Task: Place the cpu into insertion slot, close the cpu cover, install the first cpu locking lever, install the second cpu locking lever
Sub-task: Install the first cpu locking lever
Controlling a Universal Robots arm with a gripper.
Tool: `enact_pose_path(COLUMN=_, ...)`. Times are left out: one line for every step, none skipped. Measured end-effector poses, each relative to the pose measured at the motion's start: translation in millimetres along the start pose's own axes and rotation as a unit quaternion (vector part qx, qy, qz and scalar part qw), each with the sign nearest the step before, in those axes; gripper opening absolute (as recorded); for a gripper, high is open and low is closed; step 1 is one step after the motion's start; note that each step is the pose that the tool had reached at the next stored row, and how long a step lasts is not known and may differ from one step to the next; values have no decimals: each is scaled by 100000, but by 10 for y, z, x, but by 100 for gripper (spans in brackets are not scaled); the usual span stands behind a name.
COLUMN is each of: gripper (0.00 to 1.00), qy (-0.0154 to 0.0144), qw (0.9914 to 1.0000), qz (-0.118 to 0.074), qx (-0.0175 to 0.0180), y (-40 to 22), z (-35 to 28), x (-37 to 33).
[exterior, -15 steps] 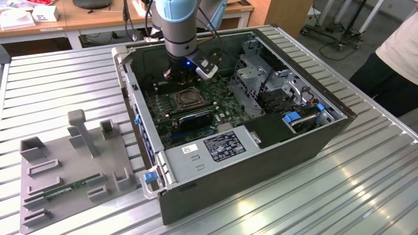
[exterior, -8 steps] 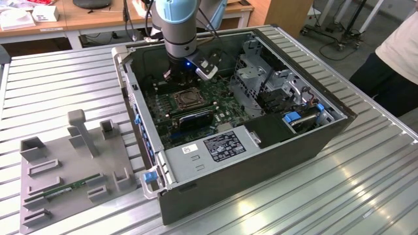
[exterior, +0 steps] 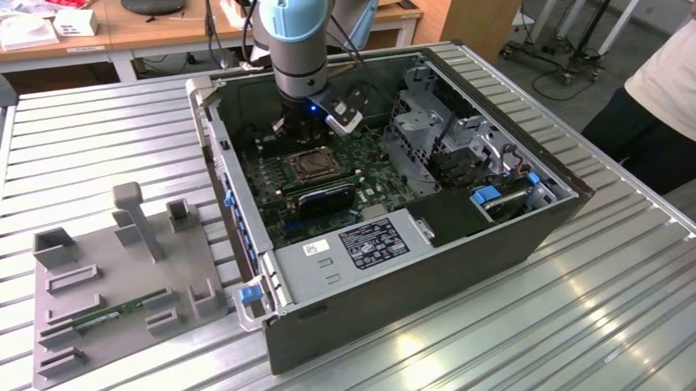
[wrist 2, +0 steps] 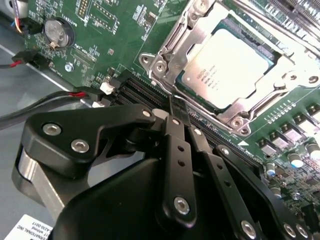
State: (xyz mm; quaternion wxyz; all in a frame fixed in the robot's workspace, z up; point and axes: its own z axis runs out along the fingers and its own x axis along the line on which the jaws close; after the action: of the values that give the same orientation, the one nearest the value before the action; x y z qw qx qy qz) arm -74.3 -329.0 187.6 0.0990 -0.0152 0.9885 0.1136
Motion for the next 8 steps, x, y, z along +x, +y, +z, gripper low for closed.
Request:
enact_pose_path(gripper=11, qy=-2, qw=100000, qz=3, qx=2, y=0, z=1, x=0)
enact_pose_path(gripper=11, qy=-6, qw=100000, qz=4, qx=1, y=1, z=3, x=0)
enact_pose_path(gripper=11, qy=-23, qw=100000, qz=15, qx=0, y=5, z=5, x=1)
enact_pose_path(gripper=11, qy=-13, qw=100000, qz=7, qx=28, y=13, z=4, x=1)
enact_pose_path(gripper=11, qy=10, qw=100000, qz=-3, qx=51, y=22, z=3, x=2)
enact_pose_path(gripper=11, qy=39, qw=100000, qz=-6, qx=70, y=33, z=3, x=3)
enact_pose_path(gripper=11, qy=58, qw=100000, qz=-4, qx=81, y=39, z=3, x=4)
enact_pose_path(gripper=11, qy=67, qw=100000, qz=-1, qx=87, y=41, z=2, x=5)
